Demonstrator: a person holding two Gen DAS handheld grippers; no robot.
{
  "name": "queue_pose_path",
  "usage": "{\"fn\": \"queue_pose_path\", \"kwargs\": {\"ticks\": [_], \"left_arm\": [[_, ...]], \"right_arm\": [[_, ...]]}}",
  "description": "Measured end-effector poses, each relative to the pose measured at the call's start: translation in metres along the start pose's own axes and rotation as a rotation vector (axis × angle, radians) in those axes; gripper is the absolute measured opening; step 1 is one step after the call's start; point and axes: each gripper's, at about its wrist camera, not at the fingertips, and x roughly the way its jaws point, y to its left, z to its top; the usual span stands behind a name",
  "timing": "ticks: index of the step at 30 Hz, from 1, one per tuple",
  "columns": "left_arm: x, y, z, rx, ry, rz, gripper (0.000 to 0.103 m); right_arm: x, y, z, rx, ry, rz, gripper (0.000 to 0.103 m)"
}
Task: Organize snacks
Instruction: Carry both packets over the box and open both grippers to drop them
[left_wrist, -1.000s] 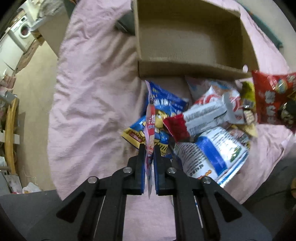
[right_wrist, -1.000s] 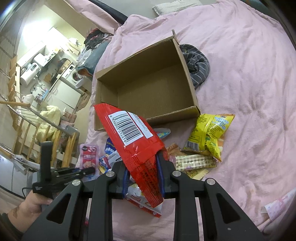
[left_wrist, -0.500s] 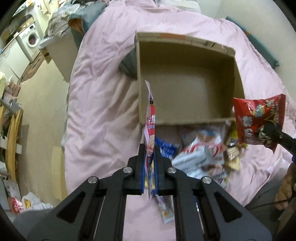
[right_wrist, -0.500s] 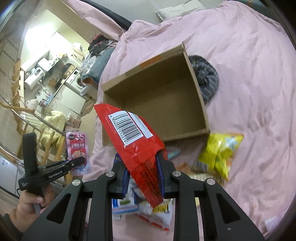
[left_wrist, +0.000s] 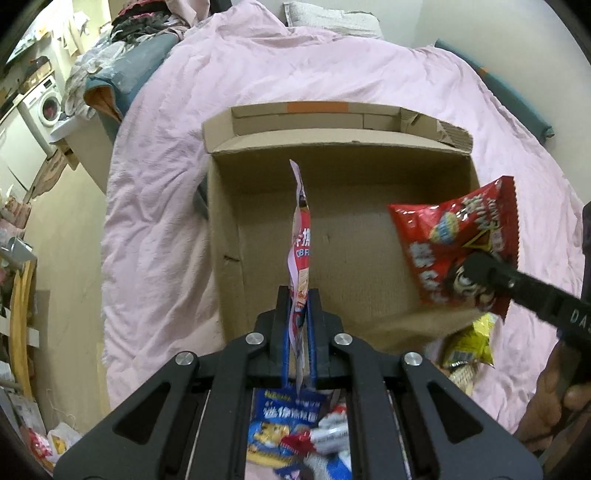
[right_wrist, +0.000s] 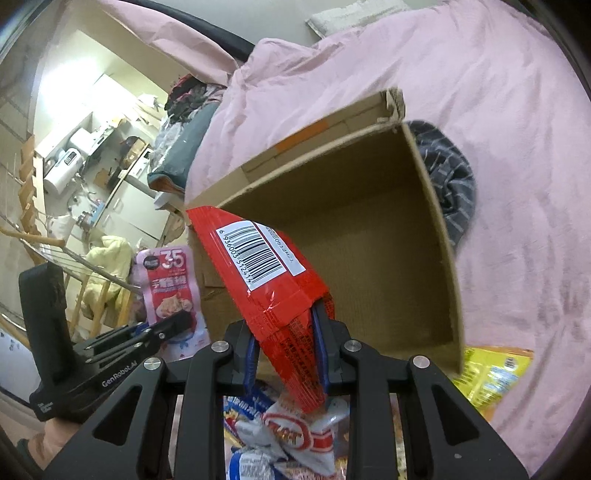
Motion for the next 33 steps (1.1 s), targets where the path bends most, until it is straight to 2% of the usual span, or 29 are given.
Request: {"fn": "queue_pose_path", "kwargs": {"ticks": [7, 11, 21, 24, 26, 29, 30, 32, 33], "left_arm": [[0.028, 0.001, -0.002, -0.005, -0.008, 0.021, 0.006], [0.043, 0.003, -0.001, -0.007, 0.015, 0.025, 0.006], [0.053, -0.004, -0.002, 0.016, 0.021, 0.007, 0.006], [0.055, -0.007, -0.002, 0.016, 0.032, -0.007, 0.006], [0.054, -0.01, -0.002, 0.027, 0.031, -0.003, 0.006], [0.051, -0.015, -0.003, 0.051, 0.022, 0.012, 0.007], [0.05, -0.015, -0.003, 0.051, 0.019, 0.012, 0.008], [0.049, -0.014, -0.004, 0.047, 0.015, 0.005, 0.026], [0.048, -0.014, -0.004, 0.046, 0.01, 0.009, 0.031]], "right_arm": [[0.023, -0.008, -0.002, 0.016, 0.05, 0.012, 0.026], [0.034, -0.01, -0.003, 0.021, 0.076, 0.02, 0.026], [0.054, -0.029, -0.007, 0.071, 0.141, 0.004, 0.027], [0.053, -0.03, -0.006, 0.068, 0.138, -0.029, 0.029], [0.049, -0.026, -0.005, 0.032, 0.117, -0.073, 0.03], [0.046, -0.02, -0.004, -0.004, 0.101, -0.091, 0.03], [0.045, -0.019, -0.004, -0.011, 0.096, -0.093, 0.03], [0.043, -0.015, -0.004, -0.026, 0.085, -0.096, 0.03], [0.042, -0.014, -0.004, -0.035, 0.082, -0.101, 0.03]]}}
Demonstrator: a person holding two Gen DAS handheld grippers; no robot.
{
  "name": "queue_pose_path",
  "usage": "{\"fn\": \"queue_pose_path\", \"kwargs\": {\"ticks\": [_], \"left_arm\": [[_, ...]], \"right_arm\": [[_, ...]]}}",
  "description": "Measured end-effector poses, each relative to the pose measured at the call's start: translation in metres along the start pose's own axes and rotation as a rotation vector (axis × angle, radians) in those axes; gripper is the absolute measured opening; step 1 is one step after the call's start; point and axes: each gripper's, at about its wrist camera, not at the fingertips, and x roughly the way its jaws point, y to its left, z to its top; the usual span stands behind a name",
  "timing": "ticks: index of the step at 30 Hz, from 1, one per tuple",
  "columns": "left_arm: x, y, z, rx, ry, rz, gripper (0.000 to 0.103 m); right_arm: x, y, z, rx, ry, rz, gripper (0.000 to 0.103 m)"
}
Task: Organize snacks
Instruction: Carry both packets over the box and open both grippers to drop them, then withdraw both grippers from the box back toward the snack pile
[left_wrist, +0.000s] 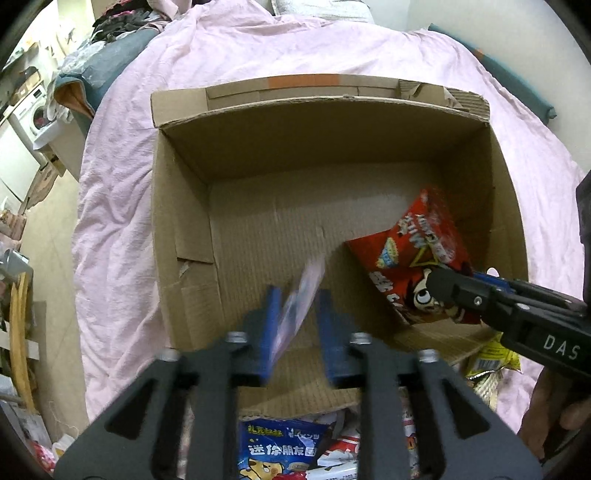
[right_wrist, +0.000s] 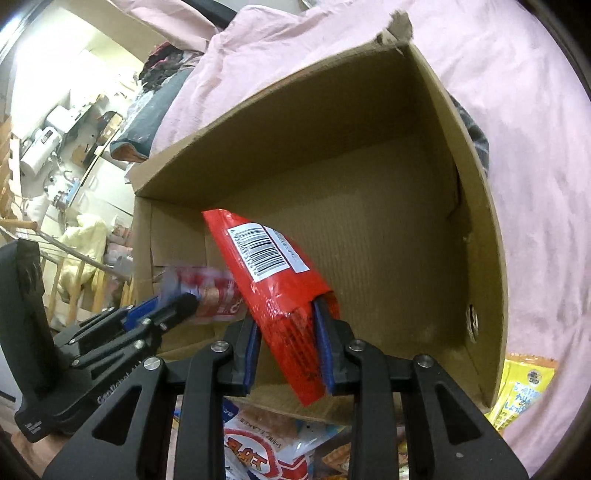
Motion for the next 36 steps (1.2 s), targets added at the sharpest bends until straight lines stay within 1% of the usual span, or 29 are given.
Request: {"fn": "queue_pose_path", "kwargs": {"ticks": [1, 4, 6, 7, 8, 9, 10, 11, 13, 15, 22, 28, 33, 36], "left_arm": [[-0.003, 0.0, 0.0, -0.001, -0.013, 0.005, 0.038], [-0.008, -0.001, 0.001, 0.011, -0.036, 0.014, 0.04], [-0.011, -0.001, 0.002, 0.009, -0.044, 0.01, 0.049], [-0.012, 0.0, 0.002, 0.002, -0.046, 0.01, 0.062], [-0.014, 0.001, 0.002, -0.011, -0.054, 0.003, 0.072], [-0.017, 0.003, 0.002, -0.023, -0.07, -0.011, 0.075], [-0.019, 0.004, 0.002, -0.027, -0.081, -0.014, 0.078], [-0.022, 0.004, 0.002, -0.028, -0.092, -0.006, 0.079], [-0.025, 0.004, 0.002, -0.023, -0.109, -0.003, 0.079], [-0.028, 0.004, 0.002, -0.022, -0.123, 0.002, 0.079], [-0.035, 0.007, -0.002, -0.029, -0.146, 0.011, 0.079], [-0.044, 0.016, -0.003, -0.063, -0.167, 0.012, 0.079], [-0.054, 0.018, -0.009, -0.059, -0.182, 0.028, 0.079], [-0.064, 0.021, -0.015, -0.074, -0.182, 0.012, 0.079]], "right_arm": [[0.0, 0.001, 0.0, -0.004, -0.003, -0.003, 0.03], [-0.003, 0.005, 0.001, -0.02, -0.017, -0.024, 0.031], [-0.006, 0.007, 0.002, -0.032, -0.036, -0.042, 0.035], [-0.008, 0.009, 0.003, -0.042, -0.051, -0.052, 0.054], [-0.013, 0.01, 0.004, -0.051, -0.078, -0.062, 0.079], [-0.019, 0.013, 0.004, -0.06, -0.12, -0.075, 0.086], [-0.025, 0.015, 0.004, -0.073, -0.16, -0.081, 0.088], [-0.031, 0.018, 0.005, -0.092, -0.185, -0.084, 0.088], [-0.037, 0.022, 0.005, -0.117, -0.2, -0.071, 0.088], [-0.041, 0.023, 0.004, -0.125, -0.208, -0.077, 0.088], [-0.045, 0.02, 0.004, -0.1, -0.209, -0.082, 0.088], [-0.052, 0.021, 0.004, -0.079, -0.22, -0.089, 0.088], [-0.065, 0.019, -0.008, -0.054, -0.225, -0.092, 0.088], [-0.072, 0.021, -0.015, -0.052, -0.218, -0.086, 0.088]]}}
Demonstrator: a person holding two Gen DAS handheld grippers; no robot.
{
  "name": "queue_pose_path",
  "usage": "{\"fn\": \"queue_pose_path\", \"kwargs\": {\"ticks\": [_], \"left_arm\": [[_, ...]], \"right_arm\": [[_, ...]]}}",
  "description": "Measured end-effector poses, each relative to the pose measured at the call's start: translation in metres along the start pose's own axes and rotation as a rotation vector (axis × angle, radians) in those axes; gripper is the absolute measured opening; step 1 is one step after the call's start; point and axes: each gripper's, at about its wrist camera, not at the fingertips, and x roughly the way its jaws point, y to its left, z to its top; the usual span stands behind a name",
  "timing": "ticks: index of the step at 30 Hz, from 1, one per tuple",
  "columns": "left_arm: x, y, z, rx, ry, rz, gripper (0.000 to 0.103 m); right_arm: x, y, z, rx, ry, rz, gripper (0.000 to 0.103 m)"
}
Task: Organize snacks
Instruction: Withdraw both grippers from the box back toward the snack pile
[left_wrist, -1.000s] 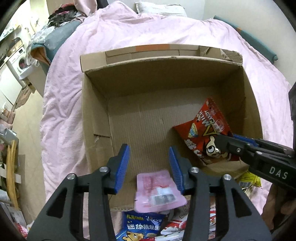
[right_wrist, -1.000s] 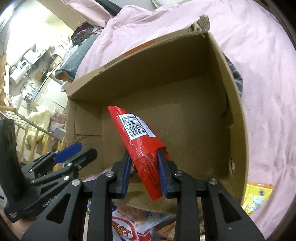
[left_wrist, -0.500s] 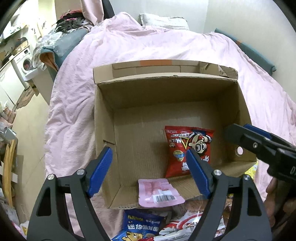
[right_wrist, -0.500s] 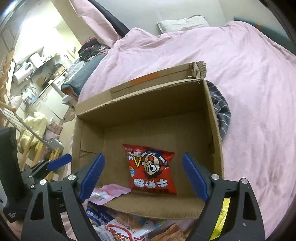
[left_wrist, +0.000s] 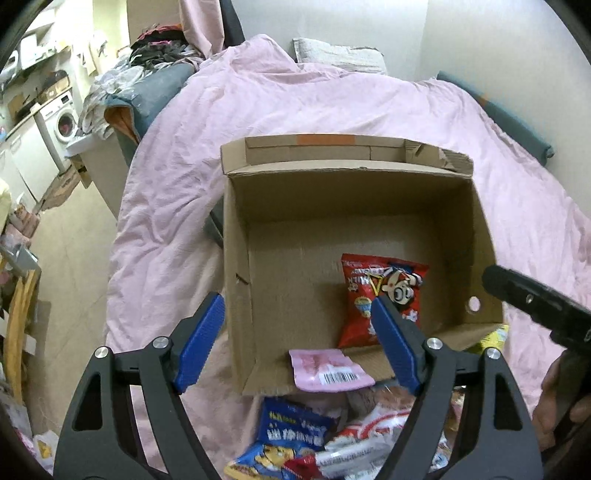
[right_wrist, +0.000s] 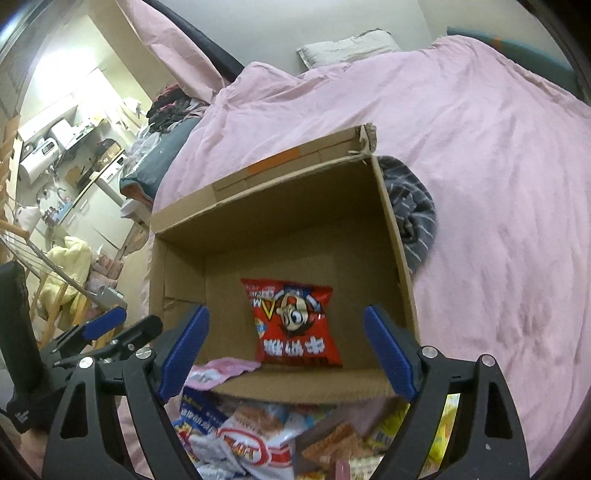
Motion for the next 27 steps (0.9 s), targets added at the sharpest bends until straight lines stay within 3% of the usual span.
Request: {"fn": "queue_pose_path", "kwargs": {"ticks": [15, 27], "left_arm": [[-0.045, 0.017, -0.039, -0.025, -0.016, 0.038, 0.079], [-0.06, 0.035, -0.075, -0.045, 0.035, 0.059, 0.079]], "right_arm": [[-0.034, 0.01, -0.041, -0.019, 0.005, -0.007, 0.088], [-0.05, 0.014, -0.077, -0.019, 0.044, -0.013, 0.088]]}}
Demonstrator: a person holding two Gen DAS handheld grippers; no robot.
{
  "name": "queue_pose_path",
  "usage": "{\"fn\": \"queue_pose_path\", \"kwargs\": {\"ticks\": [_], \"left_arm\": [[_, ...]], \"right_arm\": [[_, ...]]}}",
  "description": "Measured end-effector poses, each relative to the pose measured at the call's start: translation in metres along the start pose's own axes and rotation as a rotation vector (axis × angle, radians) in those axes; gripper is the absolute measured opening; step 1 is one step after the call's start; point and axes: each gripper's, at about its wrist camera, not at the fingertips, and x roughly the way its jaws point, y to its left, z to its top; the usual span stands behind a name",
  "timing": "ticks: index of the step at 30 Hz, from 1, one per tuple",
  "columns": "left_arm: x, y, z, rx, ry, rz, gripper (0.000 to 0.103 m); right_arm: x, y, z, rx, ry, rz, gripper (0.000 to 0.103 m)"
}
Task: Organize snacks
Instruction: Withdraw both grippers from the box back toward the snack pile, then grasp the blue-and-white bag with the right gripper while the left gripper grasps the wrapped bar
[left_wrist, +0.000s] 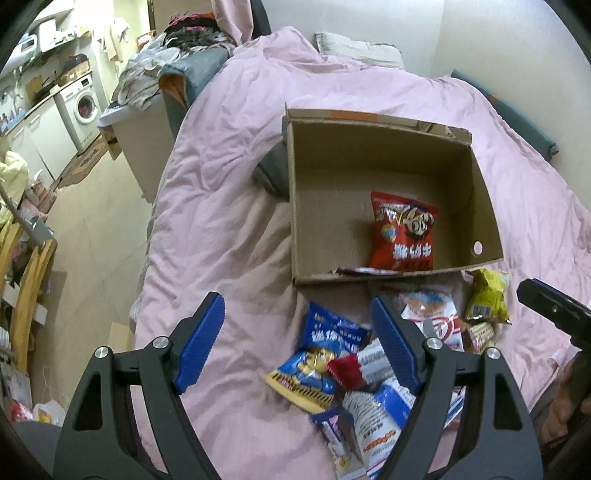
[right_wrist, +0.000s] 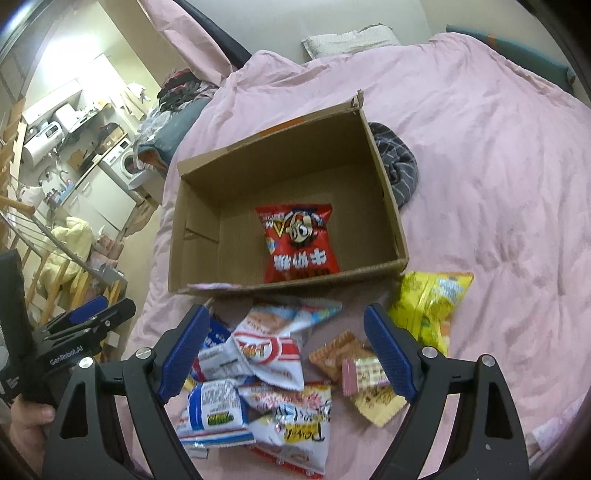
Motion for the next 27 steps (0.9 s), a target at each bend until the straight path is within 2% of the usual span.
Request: {"fn": "queue_pose_path", "kwargs": {"ticks": [9, 12, 15, 21, 24, 27], "left_arm": [[0.005, 0.014, -0.011, -0.047, 0.028, 0.005, 0.079], [0.008, 0.023, -0.011, -0.073, 0.043, 0.015, 0.079], [0.012, 0.03, -0.012, -0.098, 0.063, 0.018, 0.079], [0.016, 0.042, -0.013, -0.123, 0.077, 0.038, 0.079], [0.017, 0.046, -0.013, -0.138, 0.08, 0.041, 0.079], [0.016, 0.051, -0.012, -0.144, 0.076, 0.047, 0.079]], "right_arm": [[0.009, -0.002, -0.014, 0.049, 0.07, 0.055, 0.088], [0.028, -0.001, -0.019, 0.103, 0.183, 0.16, 0.088], [0.042, 0.018, -0.026, 0.051, 0.258, 0.202, 0.088], [0.074, 0.086, -0.052, -0.223, 0.38, 0.107, 0.088], [0.097, 0.103, -0.065, -0.293, 0.449, 0.036, 0.088], [0.111, 0.111, -0.07, -0.331, 0.468, -0.035, 0.088]]}}
